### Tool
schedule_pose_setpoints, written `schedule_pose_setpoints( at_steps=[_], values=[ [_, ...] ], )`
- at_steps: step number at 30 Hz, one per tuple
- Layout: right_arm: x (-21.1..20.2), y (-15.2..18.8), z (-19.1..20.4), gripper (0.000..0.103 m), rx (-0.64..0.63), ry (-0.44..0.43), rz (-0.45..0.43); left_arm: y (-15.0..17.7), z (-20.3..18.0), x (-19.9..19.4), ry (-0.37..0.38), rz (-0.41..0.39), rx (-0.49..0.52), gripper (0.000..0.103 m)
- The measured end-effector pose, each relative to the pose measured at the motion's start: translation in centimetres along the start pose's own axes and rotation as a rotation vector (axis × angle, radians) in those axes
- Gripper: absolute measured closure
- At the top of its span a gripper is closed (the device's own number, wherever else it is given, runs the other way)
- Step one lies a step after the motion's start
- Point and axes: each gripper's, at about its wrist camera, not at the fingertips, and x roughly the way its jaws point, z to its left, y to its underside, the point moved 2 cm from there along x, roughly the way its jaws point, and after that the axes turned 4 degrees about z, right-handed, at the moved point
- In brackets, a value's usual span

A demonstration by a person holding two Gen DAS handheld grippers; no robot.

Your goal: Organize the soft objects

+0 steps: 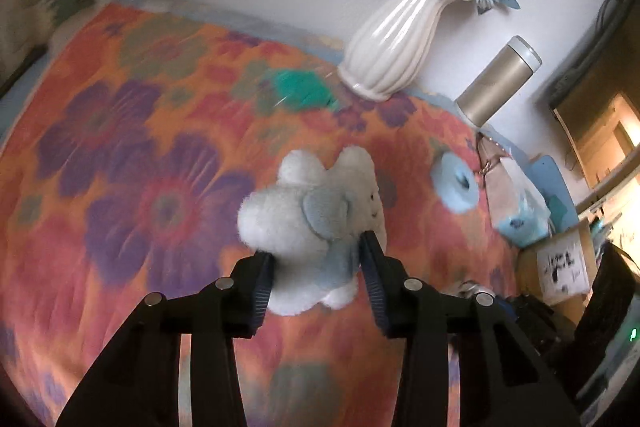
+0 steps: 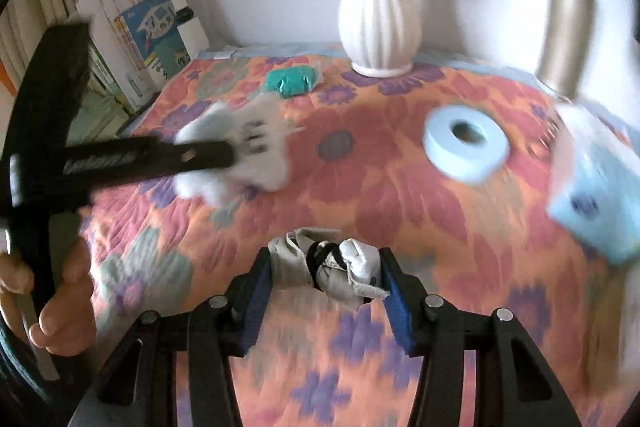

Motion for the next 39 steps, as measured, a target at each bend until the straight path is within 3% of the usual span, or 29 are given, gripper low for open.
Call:
schedule_pose_setpoints(
  at_steps=[2,4,5,6,7,8,9,11,14,16,22,24,26,29,30,33,35,39],
  values=[
    [-0.2,1.0,-0.4,0.052,0.032,0.041,-0.008,1.7,1.1,-0.8,-0.012,-0.008,-0.041,0.062],
    [0.1,1.6,-0.7,0.052,0.057,0.067,0.005,3.1,1.7,-1.1,0.022,0.017,-0.066,0.056],
    [-0.2,1.8,-0.8,0.045,0.059,0.068,-0.001,3.6,1.7,-1.3,0.048,0.029,-0.069,0.055],
    [-0.3,1.8,-0.7,0.036,0.056,0.06,-0.008,4.3,1.7,-1.7,0.071,0.035,-0.062,0.048],
    [-0.6,1.9,-0.6,0.032,0.047,0.037,-0.011,4.7,1.6,-2.0,0.094,0.043,-0.054,0.034],
    [-0.7,2.1,-0.6,0.028,0.042,0.023,-0.012,5.2,1.5,-2.3,0.123,0.052,-0.044,0.029],
    [-1.0,2.2,-0.5,0.028,0.036,0.014,-0.021,5.7,1.3,-2.7,0.152,0.058,-0.031,0.023],
    [-1.3,2.3,-0.2,0.027,0.021,0.008,-0.045,6.5,1.2,-3.4,0.153,0.052,-0.005,0.023],
    [-1.6,2.4,0.2,0.02,0.006,0.028,-0.068,6.7,1.5,-4.1,0.052,0.032,0.055,0.023],
    [-1.5,2.4,0.4,0.019,-0.003,0.034,-0.07,6.4,1.5,-4.3,-0.062,0.01,0.111,0.023],
    [-0.9,2.2,0.4,0.019,-0.006,0.036,-0.043,5.6,-0.7,-2.6,-0.6,-0.067,0.48,0.018],
    [-0.9,2.2,0.3,0.019,-0.002,0.035,-0.045,6.0,-1.4,-1.8,-0.71,-0.088,0.567,0.018],
    [-0.9,2.2,0.3,0.019,-0.001,0.033,-0.047,5.9,-1.7,-1.7,-0.638,-0.078,0.582,0.018],
    [-0.9,2.2,0.3,0.019,-0.002,0.037,-0.043,4.0,-1.2,-2.5,-0.342,-0.007,0.518,0.018],
    [-0.9,2.2,0.4,0.019,-0.002,0.037,-0.041,3.1,-1.0,-2.6,-0.283,0.002,0.502,0.018],
    [-0.9,2.2,0.4,0.019,-0.003,0.039,-0.039,0.5,-1.0,-2.3,-0.315,-0.041,0.523,0.018],
    [-0.8,2.2,0.4,0.019,-0.005,0.035,-0.034,-0.5,-1.2,-0.7,-0.245,0.026,0.575,0.017],
    [-0.4,2.1,0.3,0.019,0.0,0.025,-0.019,-0.7,-1.4,2.2,-0.197,0.133,0.607,0.018]
  ],
)
